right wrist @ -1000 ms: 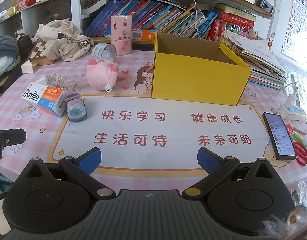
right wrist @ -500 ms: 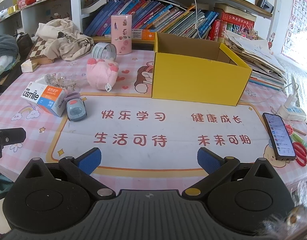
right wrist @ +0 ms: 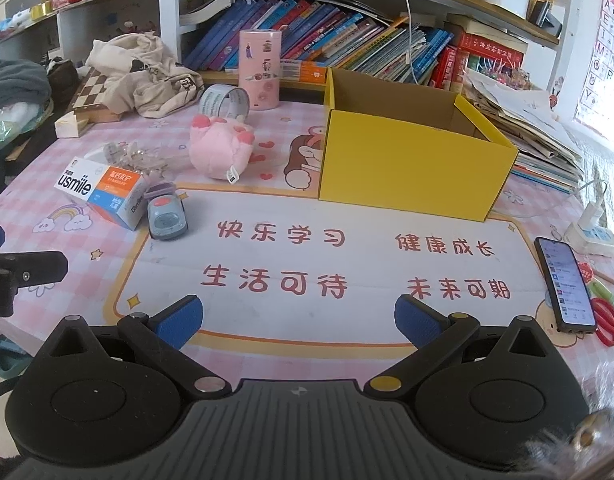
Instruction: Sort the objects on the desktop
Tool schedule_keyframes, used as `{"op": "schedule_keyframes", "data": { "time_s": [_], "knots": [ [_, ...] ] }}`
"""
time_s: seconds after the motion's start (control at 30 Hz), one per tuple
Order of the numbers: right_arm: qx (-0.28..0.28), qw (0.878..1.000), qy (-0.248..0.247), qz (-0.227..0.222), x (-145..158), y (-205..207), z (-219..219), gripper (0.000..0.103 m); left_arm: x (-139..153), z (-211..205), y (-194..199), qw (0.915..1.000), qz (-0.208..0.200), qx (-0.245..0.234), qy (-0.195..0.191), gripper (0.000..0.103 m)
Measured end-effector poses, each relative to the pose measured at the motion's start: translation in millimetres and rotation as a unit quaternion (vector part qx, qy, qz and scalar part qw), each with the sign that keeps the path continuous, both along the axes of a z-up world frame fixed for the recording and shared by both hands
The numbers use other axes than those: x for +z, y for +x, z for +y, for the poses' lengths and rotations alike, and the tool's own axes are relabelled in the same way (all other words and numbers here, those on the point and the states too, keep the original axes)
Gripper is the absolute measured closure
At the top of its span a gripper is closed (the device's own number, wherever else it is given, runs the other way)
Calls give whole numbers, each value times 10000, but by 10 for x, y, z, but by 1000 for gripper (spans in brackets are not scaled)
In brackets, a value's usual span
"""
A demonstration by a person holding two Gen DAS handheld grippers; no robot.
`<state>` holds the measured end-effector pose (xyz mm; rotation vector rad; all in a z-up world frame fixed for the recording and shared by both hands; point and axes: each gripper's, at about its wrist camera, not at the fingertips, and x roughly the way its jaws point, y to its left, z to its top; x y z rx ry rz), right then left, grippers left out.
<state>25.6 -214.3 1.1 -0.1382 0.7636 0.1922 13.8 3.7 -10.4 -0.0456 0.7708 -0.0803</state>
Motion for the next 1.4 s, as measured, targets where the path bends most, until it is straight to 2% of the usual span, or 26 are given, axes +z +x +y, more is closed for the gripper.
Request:
{"op": "schedule_keyframes", "data": {
  "time_s": [0.5, 0.8, 1.2, 1.4],
  "knots": [
    [103, 9999, -39, -10, -11, -19, 36, 0, 2, -24, 12, 9999, -24, -99, -10, 0],
    [-170, 9999, -18, 19, -20, -35, -79, 0, -2, -84, 22, 9997, -12, -241, -6, 0],
    [-263, 9993, 245, 116, -35, -66, -227, 0, -9, -191, 46, 9991, 0, -430, -28, 0],
    [-364, 9991, 195, 94, -36, -83, -278, 0, -30, -249, 62, 9985, 55, -536, -15, 0]
  ]
}}
